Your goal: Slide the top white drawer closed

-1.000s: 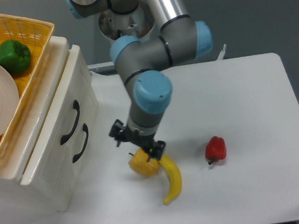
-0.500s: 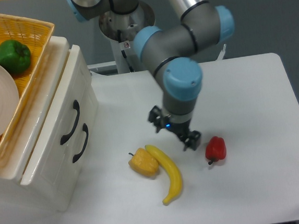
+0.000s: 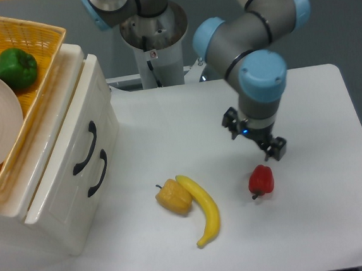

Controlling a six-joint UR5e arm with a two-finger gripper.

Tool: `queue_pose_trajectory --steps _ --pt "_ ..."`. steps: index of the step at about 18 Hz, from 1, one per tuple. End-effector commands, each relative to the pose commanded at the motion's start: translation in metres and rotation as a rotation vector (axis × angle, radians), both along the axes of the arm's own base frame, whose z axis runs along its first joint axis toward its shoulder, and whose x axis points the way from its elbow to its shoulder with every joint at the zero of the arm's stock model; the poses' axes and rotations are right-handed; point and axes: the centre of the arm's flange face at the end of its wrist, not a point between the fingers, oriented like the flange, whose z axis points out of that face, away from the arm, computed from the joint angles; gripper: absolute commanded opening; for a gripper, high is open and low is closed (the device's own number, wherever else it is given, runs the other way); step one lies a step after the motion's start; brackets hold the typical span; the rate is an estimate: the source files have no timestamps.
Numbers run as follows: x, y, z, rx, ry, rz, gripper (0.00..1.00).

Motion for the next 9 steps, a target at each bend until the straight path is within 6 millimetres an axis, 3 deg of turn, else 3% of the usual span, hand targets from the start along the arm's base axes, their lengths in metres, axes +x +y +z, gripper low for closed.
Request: queue_pose_trajectory --steps 5,9 --pt "-0.031 -0.040 -0.010 0.010 -0.027 -0.060 1.00" --pt "-0.041 -0.052 -0.013 0.043 -0.048 -0.073 1.00"
